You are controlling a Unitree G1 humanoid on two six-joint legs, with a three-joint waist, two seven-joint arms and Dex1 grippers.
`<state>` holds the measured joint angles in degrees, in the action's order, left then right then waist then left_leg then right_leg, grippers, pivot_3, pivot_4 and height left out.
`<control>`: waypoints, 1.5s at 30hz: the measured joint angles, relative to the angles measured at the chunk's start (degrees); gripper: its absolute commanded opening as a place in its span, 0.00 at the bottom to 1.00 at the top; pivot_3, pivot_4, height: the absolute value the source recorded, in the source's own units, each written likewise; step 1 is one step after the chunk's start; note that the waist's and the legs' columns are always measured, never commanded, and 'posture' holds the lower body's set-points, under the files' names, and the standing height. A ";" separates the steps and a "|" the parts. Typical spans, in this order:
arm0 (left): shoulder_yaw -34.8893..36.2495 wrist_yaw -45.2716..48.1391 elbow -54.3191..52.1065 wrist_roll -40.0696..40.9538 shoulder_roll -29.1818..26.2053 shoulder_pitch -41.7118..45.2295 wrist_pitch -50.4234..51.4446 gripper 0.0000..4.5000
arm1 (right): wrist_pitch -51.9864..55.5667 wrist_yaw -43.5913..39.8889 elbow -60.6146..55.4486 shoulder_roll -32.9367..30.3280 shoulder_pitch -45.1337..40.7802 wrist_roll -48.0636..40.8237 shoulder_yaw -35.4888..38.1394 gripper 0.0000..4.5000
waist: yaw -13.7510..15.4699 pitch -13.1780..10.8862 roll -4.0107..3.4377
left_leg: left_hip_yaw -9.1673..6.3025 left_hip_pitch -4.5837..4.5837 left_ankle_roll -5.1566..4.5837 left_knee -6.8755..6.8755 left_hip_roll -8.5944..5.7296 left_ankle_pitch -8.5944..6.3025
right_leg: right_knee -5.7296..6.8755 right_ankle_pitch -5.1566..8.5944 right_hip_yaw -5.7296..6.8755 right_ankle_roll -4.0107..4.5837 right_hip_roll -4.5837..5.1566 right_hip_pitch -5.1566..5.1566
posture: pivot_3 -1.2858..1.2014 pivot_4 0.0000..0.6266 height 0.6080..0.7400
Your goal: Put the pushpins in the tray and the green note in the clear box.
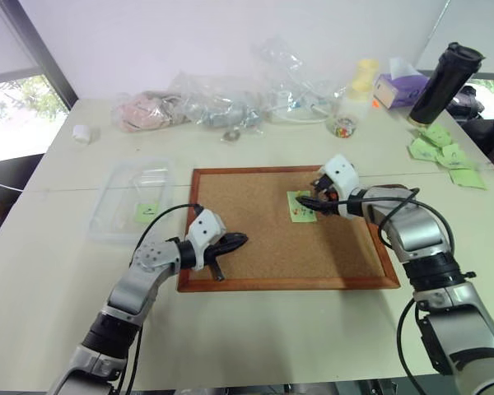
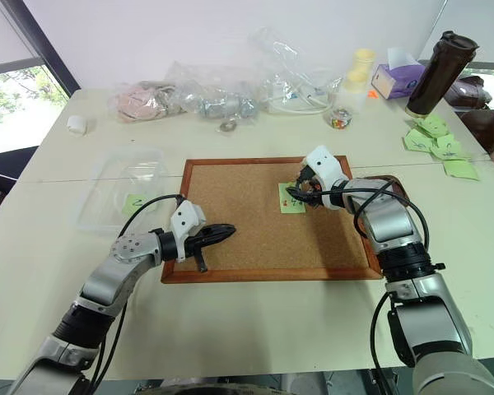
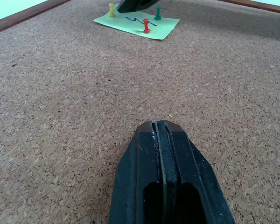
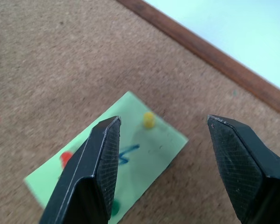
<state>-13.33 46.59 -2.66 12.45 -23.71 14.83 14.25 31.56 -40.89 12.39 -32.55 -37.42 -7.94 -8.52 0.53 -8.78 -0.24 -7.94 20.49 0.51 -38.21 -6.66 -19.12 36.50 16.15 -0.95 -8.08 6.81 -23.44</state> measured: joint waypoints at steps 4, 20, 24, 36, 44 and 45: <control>0.00 -0.53 -0.53 -0.18 0.02 -0.44 0.07 0.00 | -0.42 -0.36 1.33 0.45 -0.19 0.68 -0.23 0.54 | -0.10 0.00 0.00 | 0.00 0.00 0.00 0.00 0.00 0.00 | 0.00 0.00 0.00 0.00 0.00 0.00 | 0.52 0.24 1.00; 0.04 -0.80 -0.73 -0.26 0.07 -0.60 0.45 0.00 | -1.03 -1.16 2.45 2.13 -0.41 2.01 -0.58 0.01 | -0.29 0.01 -0.01 | 0.00 -0.03 0.00 0.00 0.00 0.00 | 0.03 0.00 -0.01 0.00 0.00 0.00 | 0.52 0.24 1.00; 0.02 -0.87 -0.83 -0.26 0.15 -0.60 0.46 0.00 | 0.85 -1.29 2.03 2.17 -0.40 0.82 0.43 0.01 | -0.19 0.01 -0.01 | 0.00 0.00 0.00 -0.01 0.00 0.00 | 0.03 0.00 -0.01 0.00 0.00 -0.01 | 0.52 0.24 1.00; -0.19 -0.82 -0.93 -0.46 0.21 -0.63 0.56 0.00 | 6.54 -2.45 -8.39 -1.06 -0.31 -3.48 5.71 0.01 | -0.10 0.01 -0.01 | 0.00 0.00 0.00 0.01 0.00 0.00 | 0.03 0.00 -0.02 0.00 0.00 -0.02 | 0.52 0.24 1.00; -0.51 -0.83 -0.84 -0.54 0.35 -0.37 0.58 0.00 | 10.02 -2.30 -13.30 -4.45 2.22 -5.44 8.69 0.01 | 0.21 0.01 -0.01 | 0.00 0.02 0.00 0.01 -0.01 0.00 | 0.03 0.00 -0.02 0.00 0.01 -0.03 | 0.52 0.24 1.00; -0.52 -0.83 -0.80 -0.53 0.37 -0.37 0.57 0.00 | 10.43 -2.20 -13.74 -5.25 2.52 -5.81 9.90 0.01 | 0.21 0.01 -0.01 | 0.00 0.02 0.00 0.01 -0.01 0.00 | 0.02 0.00 -0.02 0.00 0.01 -0.02 | 0.52 0.24 1.00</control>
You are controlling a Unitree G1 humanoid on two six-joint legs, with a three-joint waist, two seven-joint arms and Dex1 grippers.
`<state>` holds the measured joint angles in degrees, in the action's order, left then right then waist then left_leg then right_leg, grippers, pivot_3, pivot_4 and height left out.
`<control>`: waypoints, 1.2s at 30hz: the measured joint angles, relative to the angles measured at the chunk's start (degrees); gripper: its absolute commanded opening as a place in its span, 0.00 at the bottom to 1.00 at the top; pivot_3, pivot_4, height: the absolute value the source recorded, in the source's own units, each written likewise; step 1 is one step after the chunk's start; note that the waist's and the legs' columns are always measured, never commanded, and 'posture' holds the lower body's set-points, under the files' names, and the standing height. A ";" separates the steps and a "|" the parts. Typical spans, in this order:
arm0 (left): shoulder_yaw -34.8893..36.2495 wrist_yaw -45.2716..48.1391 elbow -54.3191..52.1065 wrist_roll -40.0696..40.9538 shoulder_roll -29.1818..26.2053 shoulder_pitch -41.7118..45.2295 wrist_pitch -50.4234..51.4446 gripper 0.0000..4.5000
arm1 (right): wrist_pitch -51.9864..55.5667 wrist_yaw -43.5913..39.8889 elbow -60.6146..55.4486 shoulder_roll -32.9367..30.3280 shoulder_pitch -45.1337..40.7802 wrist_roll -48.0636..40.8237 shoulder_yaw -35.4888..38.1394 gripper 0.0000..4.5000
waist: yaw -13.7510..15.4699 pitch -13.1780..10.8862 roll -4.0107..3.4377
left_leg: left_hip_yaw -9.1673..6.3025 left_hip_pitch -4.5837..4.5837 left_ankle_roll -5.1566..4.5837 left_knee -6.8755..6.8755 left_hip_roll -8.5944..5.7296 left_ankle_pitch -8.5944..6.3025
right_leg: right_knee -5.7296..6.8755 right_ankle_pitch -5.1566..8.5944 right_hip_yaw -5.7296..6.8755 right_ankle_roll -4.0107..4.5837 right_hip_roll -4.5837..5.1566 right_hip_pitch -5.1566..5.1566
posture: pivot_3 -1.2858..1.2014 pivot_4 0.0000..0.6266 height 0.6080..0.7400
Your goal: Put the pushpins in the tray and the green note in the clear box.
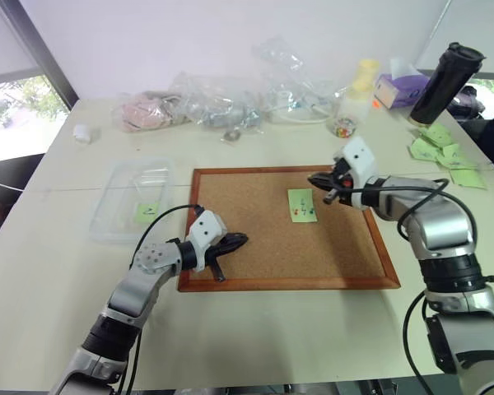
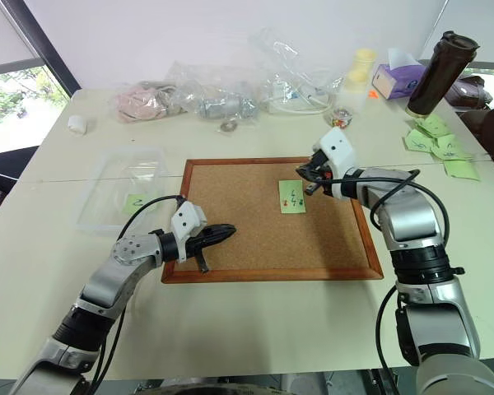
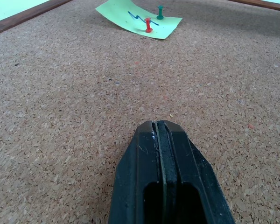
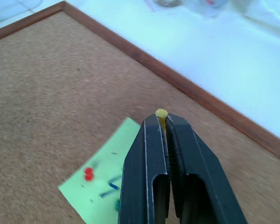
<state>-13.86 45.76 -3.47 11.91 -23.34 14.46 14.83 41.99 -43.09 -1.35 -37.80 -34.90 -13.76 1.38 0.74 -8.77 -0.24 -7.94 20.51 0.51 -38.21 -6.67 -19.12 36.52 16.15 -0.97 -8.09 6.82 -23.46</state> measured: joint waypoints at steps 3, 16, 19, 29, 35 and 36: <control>-0.05 0.01 0.08 -0.04 0.05 0.08 -0.01 0.00 | 1.12 0.33 -0.67 -3.57 1.56 -0.72 4.04 0.01 | 0.00 0.00 0.00 | 0.00 -0.01 0.00 0.00 -0.01 0.00 | -0.01 0.00 0.00 0.00 0.01 0.02 | 0.52 0.24 1.00; -0.18 0.61 1.92 -0.17 1.06 0.83 -0.68 0.00 | -3.17 0.05 11.24 -11.85 10.31 -0.98 13.11 0.01 | 0.28 0.16 -0.26 | 0.03 -0.06 -0.01 -0.04 -0.04 0.00 | -0.05 0.00 -0.03 0.00 0.03 0.14 | 0.52 0.24 1.00; -0.19 0.99 2.27 -0.18 1.07 1.07 -0.78 0.00 | -4.64 0.08 13.81 -11.76 10.89 -0.66 12.78 0.01 | 0.32 0.16 -0.26 | 0.03 -0.06 -0.01 -0.05 -0.05 0.00 | -0.06 0.00 -0.03 -0.01 0.04 0.15 | 0.52 0.24 1.00; -0.15 1.01 2.23 -0.20 1.01 0.99 -0.81 0.00 | -6.37 0.22 16.74 -10.90 11.28 -0.21 11.87 0.31 | 0.28 0.17 -0.27 | 0.03 -0.06 -0.01 -0.05 -0.05 0.00 | -0.06 0.00 -0.03 -0.01 0.04 0.15 | 0.52 0.24 1.00; -0.14 0.92 2.17 -0.19 1.02 0.93 -0.81 0.00 | -6.32 0.66 16.88 -10.62 11.28 -0.21 11.62 0.85 | 0.27 0.17 -0.27 | 0.02 -0.06 -0.01 -0.05 -0.05 0.00 | -0.06 0.00 -0.03 -0.01 0.04 0.15 | 0.52 0.24 1.00; -0.13 0.90 2.16 -0.20 1.02 0.91 -0.81 0.00 | -6.32 0.78 16.90 -10.62 11.28 -0.21 11.62 0.85 | 0.27 0.17 -0.28 | 0.02 -0.07 -0.01 -0.05 -0.05 0.00 | -0.06 0.00 -0.03 -0.01 0.04 0.15 | 0.52 0.24 1.00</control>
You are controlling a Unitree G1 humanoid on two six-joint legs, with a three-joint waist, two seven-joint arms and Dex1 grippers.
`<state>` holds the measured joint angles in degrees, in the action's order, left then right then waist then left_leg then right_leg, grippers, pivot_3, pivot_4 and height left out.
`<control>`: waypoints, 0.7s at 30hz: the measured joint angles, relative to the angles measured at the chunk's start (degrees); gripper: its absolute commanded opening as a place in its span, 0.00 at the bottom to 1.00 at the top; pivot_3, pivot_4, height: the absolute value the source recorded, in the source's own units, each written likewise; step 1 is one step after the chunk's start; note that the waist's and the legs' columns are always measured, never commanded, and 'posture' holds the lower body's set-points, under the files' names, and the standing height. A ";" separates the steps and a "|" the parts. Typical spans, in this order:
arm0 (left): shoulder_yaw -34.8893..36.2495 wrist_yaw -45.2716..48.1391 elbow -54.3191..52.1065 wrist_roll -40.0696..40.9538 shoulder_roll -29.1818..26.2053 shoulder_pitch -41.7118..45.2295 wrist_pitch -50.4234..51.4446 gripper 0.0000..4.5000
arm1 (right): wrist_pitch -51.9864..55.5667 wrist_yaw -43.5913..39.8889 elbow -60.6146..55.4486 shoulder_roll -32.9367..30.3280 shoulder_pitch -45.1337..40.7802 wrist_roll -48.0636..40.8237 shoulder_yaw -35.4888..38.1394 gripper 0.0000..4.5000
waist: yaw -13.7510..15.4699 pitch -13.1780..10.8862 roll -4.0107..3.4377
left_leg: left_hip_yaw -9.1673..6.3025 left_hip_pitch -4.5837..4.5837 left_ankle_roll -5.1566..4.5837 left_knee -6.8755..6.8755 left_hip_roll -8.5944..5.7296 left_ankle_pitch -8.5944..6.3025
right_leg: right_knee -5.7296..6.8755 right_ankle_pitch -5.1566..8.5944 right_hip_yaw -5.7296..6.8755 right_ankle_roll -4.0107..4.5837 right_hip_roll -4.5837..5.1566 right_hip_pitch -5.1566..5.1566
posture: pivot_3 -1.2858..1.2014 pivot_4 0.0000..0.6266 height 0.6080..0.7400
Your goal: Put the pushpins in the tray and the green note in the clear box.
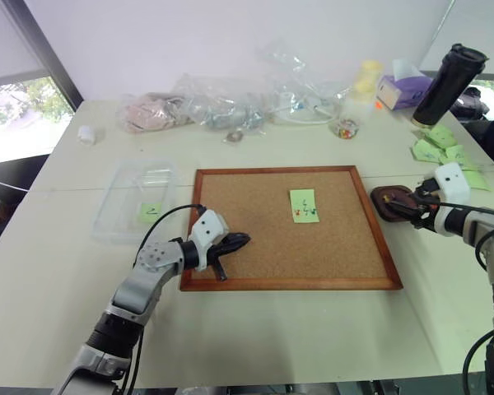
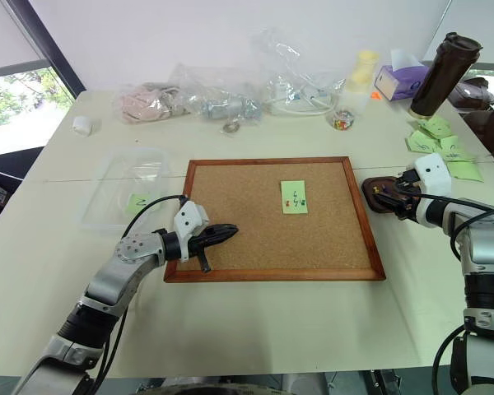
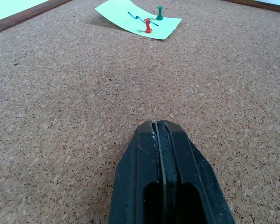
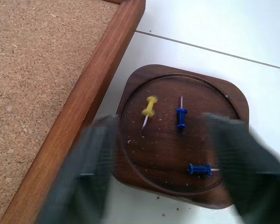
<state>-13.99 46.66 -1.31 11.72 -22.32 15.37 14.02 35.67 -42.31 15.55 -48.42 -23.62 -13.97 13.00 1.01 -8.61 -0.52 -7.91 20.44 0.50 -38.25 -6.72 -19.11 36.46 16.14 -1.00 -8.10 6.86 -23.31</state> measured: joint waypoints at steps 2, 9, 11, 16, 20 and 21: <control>0.00 -0.02 -0.04 0.00 0.00 -0.03 0.00 0.00 | 0.00 0.31 0.05 0.00 0.00 0.01 0.00 0.85 | 0.00 0.00 0.00 | 0.00 0.00 0.00 0.00 0.00 0.00 | 0.00 0.00 0.00 0.00 0.00 0.00 | 0.52 0.24 1.00; 0.10 -0.11 -0.21 0.00 -0.10 -0.22 0.00 0.00 | 1.67 0.02 -2.08 0.44 0.01 -1.53 0.03 0.85 | -0.12 0.01 -0.01 | 0.00 0.00 0.00 0.01 0.00 0.00 | 0.00 0.00 0.00 0.00 0.00 -0.01 | 0.52 0.24 1.00; 0.15 -0.19 -0.34 0.00 -0.18 -0.34 0.00 0.00 | 3.25 -0.83 -6.39 1.57 0.01 -3.50 0.05 0.85 | -0.17 0.01 -0.02 | -0.01 0.00 0.00 0.01 0.02 0.00 | 0.00 0.00 0.00 0.00 -0.01 -0.01 | 0.52 0.24 1.00; 0.06 -0.44 -0.40 -0.01 -0.03 -0.37 0.00 0.00 | 6.55 -3.17 -18.48 4.77 0.15 -8.71 -2.38 0.85 | -0.07 0.01 -0.01 | -0.04 0.01 0.00 0.00 0.02 0.00 | -0.02 0.00 0.01 0.00 -0.01 0.01 | 0.52 0.24 1.00; 0.05 -0.52 -0.42 -0.01 0.00 -0.39 0.00 0.00 | 7.40 -3.40 -23.63 7.60 0.75 -9.84 -6.61 0.85 | -0.07 0.01 -0.01 | -0.06 0.01 0.00 0.01 0.02 0.00 | -0.02 0.00 0.01 0.00 -0.02 0.00 | 0.52 0.24 1.00; 0.03 -0.54 -0.44 -0.01 0.03 -0.39 0.01 0.00 | 7.20 -3.28 -23.77 8.04 1.01 -9.68 -7.74 0.85 | -0.06 0.01 -0.01 | -0.05 0.01 0.00 0.01 0.01 0.00 | -0.02 0.00 0.01 0.00 -0.01 0.01 | 0.52 0.24 1.00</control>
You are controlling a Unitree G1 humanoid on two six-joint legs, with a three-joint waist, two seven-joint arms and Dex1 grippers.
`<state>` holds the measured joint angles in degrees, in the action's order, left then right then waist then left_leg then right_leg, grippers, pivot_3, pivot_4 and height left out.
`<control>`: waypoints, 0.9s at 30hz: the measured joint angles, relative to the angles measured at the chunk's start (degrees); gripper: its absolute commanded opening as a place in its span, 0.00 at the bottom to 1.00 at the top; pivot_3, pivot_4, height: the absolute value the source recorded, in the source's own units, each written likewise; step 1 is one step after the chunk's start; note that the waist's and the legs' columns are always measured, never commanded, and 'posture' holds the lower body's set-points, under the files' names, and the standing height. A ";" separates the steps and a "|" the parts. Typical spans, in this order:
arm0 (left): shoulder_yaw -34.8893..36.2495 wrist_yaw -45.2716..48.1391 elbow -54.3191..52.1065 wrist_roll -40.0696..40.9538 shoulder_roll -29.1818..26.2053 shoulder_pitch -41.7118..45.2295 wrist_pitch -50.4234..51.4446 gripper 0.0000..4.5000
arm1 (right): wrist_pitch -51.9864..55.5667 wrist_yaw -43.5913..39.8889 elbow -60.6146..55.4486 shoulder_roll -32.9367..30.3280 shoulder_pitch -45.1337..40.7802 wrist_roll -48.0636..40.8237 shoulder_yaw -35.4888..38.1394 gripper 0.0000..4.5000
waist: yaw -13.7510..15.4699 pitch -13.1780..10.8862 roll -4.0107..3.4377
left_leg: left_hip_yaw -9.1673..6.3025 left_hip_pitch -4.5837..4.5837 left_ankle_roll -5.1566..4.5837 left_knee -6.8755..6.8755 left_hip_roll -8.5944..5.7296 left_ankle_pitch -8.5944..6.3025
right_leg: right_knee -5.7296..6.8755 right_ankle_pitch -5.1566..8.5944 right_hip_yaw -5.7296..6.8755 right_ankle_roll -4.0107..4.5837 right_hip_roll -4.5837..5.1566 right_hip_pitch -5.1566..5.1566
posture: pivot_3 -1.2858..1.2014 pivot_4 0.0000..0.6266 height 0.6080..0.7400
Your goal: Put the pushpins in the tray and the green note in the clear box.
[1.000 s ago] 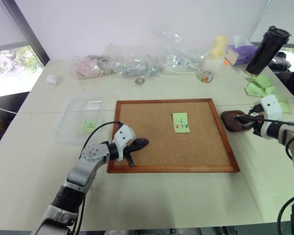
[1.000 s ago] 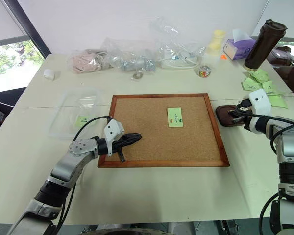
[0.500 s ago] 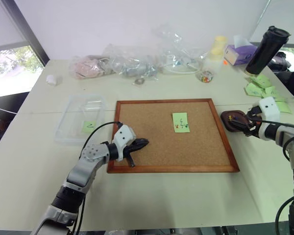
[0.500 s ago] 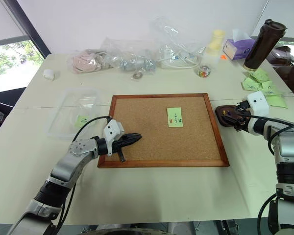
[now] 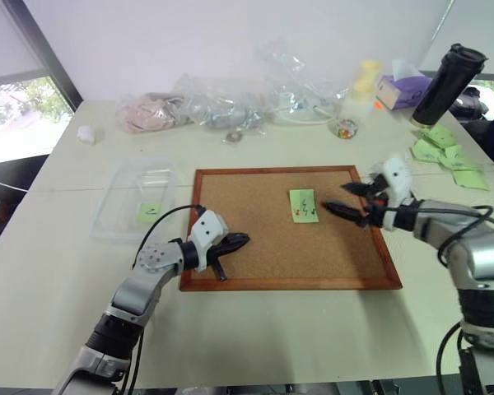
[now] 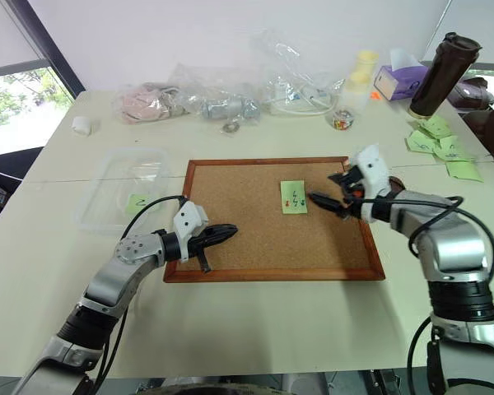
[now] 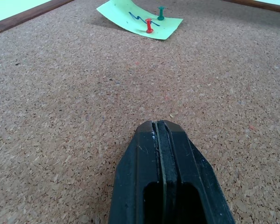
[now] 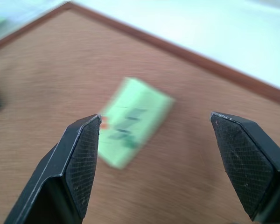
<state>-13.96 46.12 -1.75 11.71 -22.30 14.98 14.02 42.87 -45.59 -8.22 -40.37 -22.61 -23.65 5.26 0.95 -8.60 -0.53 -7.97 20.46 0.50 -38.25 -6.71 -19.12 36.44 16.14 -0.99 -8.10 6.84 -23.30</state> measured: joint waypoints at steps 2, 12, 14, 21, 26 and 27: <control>0.00 -0.04 -0.09 0.00 -0.02 -0.07 0.02 0.00 | -1.05 0.47 0.48 0.79 0.61 1.05 -1.63 0.85 | -0.04 0.00 0.00 | 0.00 0.00 0.00 0.00 -0.01 0.00 | 0.00 0.00 0.00 0.00 0.01 -0.01 | 0.52 0.24 1.00; 0.02 -0.32 -0.58 -0.04 -0.08 -0.42 0.16 0.00 | -4.82 1.54 6.05 3.64 0.56 4.29 -5.52 0.80 | -0.11 0.00 0.00 | 0.00 -0.01 0.00 0.01 -0.01 0.00 | 0.00 0.00 0.00 0.00 0.00 -0.02 | 0.52 0.24 1.00; 0.06 -0.39 -0.64 -0.05 -0.14 -0.50 0.16 0.00 | -5.63 1.56 7.22 3.91 0.41 4.91 -6.09 0.65 | -0.15 0.00 0.00 | 0.00 -0.01 0.00 0.01 -0.01 0.00 | 0.01 0.00 0.00 0.00 0.00 -0.02 | 0.52 0.24 1.00; 0.06 -0.63 -0.85 -0.04 -0.13 -0.71 0.17 0.00 | -7.20 1.67 8.86 4.45 -0.37 5.76 -6.73 0.55 | -0.15 0.00 0.00 | 0.00 -0.01 0.00 0.02 0.00 0.00 | 0.01 0.00 0.01 0.00 -0.01 -0.03 | 0.52 0.24 1.00; 0.06 -0.82 -1.00 -0.05 -0.14 -0.84 0.18 0.00 | -7.69 1.69 9.60 4.68 -0.58 6.12 -6.73 0.55 | -0.18 0.00 0.00 | 0.00 -0.01 0.00 0.02 0.00 0.00 | 0.01 0.00 0.00 0.00 -0.01 -0.03 | 0.52 0.24 1.00; 0.06 -0.94 -1.08 -0.05 -0.14 -0.93 0.18 0.00 | -7.85 1.73 9.75 4.92 -0.69 6.21 -6.73 0.49 | -0.19 0.00 0.00 | 0.00 -0.01 0.00 0.02 0.00 0.00 | 0.01 0.00 0.00 0.00 -0.01 -0.03 | 0.52 0.24 1.00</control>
<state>-13.89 45.19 -2.83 11.65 -22.43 14.05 14.20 35.03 -43.86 1.53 -35.46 -23.30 -17.44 -1.47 0.76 -8.60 -0.53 -7.97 20.44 0.50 -38.23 -6.71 -19.11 36.45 16.14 -0.98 -8.10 6.84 -23.33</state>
